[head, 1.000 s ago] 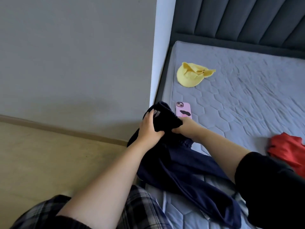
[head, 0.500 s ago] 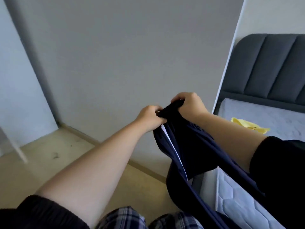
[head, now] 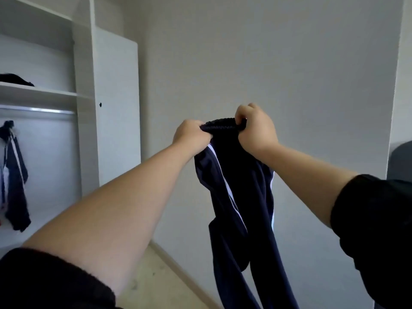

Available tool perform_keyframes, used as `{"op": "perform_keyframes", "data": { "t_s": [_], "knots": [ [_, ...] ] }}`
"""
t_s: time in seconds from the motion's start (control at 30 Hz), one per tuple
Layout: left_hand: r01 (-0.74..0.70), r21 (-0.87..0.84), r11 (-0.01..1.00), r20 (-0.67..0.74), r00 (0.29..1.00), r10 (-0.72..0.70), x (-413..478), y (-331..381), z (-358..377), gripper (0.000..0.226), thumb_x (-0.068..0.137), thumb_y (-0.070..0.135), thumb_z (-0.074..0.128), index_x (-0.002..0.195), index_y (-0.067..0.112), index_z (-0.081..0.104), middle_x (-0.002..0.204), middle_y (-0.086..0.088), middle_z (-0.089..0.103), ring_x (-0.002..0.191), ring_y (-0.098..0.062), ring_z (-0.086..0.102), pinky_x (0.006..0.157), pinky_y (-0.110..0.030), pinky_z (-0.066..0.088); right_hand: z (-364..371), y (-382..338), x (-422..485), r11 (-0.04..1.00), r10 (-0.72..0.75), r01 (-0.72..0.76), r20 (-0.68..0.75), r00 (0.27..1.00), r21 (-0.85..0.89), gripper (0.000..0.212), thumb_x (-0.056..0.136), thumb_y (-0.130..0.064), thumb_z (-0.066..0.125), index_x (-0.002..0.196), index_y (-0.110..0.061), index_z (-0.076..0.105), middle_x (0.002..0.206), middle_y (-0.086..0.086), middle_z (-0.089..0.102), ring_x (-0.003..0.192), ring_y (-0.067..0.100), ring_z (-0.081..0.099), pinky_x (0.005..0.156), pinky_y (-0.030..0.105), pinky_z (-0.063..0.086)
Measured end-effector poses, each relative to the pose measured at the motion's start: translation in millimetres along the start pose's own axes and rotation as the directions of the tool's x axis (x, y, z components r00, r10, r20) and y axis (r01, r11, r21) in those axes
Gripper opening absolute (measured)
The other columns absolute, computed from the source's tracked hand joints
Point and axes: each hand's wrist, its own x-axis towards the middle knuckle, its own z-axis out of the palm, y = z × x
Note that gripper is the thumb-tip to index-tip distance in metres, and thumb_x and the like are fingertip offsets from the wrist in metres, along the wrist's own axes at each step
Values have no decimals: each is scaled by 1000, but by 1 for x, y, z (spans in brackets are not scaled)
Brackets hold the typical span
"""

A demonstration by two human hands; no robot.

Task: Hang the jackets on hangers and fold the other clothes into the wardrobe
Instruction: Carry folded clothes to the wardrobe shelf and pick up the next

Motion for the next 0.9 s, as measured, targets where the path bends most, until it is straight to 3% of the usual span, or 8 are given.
{"op": "perform_keyframes", "data": {
  "t_s": [0.07, 0.17, 0.27, 0.4, 0.53, 0.63, 0.77, 0.9],
  "knots": [
    [-29, 37, 999, -7, 1000, 29, 9, 6, -23, 8, 78, 7, 56, 72, 9, 61, 65, -1, 51, 62, -21, 45, 58, -26, 35, -6, -8, 13, 996, -62, 71, 128, 990, -62, 29, 71, 12, 47, 78, -15, 51, 85, 1, 50, 72, 23, 46, 61, 29, 33],
    [-61, 32, 998, 22, 998, 61, 9, 11, -42, 9, 78, 6, 56, 76, 8, 65, 69, -1, 57, 64, -21, 49, 60, -25, 39, -17, -19, 11, 983, 100, -142, 311, 945, 115, 6, 82, -8, 66, 82, -13, 64, 76, -1, 62, 67, 15, 57, 58, 22, 43],
    [-27, -51, 998, 64, 998, 30, 1, 12, -46, 13, 77, 4, 55, 81, 6, 67, 71, -2, 56, 65, -21, 49, 61, -26, 39, -24, -19, -7, 737, 182, -510, 596, 782, 444, 30, 87, -39, 64, 92, -10, 69, 89, 3, 73, 83, 17, 69, 72, 24, 54],
    [22, -89, 996, 91, 996, -14, -11, 11, -44, 19, 72, 4, 47, 81, 10, 62, 74, -5, 45, 67, -20, 39, 62, -31, 30, -7, -7, -27, 527, 181, -639, 661, 728, 560, 46, 87, -53, 52, 100, -9, 61, 100, 5, 68, 90, 17, 64, 78, 27, 48],
    [-3, 5, 1000, 141, 990, 3, -25, 12, -38, 23, 74, 4, 42, 81, 19, 56, 75, -6, 40, 68, -20, 34, 60, -31, 28, 11, -5, -49, 614, 285, -685, 700, 655, 392, 20, 91, -15, 61, 109, -5, 61, 108, 12, 69, 97, 24, 68, 84, 34, 54],
    [10, 96, 995, 354, 934, -43, -37, 12, -48, 20, 82, 2, 50, 91, 15, 63, 77, -8, 52, 63, -22, 48, 54, -22, 41, 9, -10, -53, 779, 396, -575, 514, 761, 251, 12, 88, -7, 58, 92, -6, 69, 87, 9, 70, 76, 21, 66, 68, 27, 55],
    [82, 123, 989, 774, 616, -147, -51, 20, -69, 35, 92, 38, 58, 121, 19, 57, 111, -1, 68, 95, -14, 65, 85, -30, 54, -5, -15, -43, 871, 388, -450, 285, 876, 198, 18, 83, -2, 53, 89, 2, 69, 79, 10, 64, 72, 19, 57, 64, 26, 47],
    [103, 123, 987, 712, 684, -160, -48, 29, -52, 52, 91, 56, 50, 128, 19, 52, 122, -7, 59, 105, -20, 64, 94, -40, 52, -14, -24, -33, 935, 320, -347, 250, 914, 72, 15, 83, -8, 57, 84, -6, 72, 79, 10, 66, 75, 18, 58, 66, 25, 44]
  ]
}}
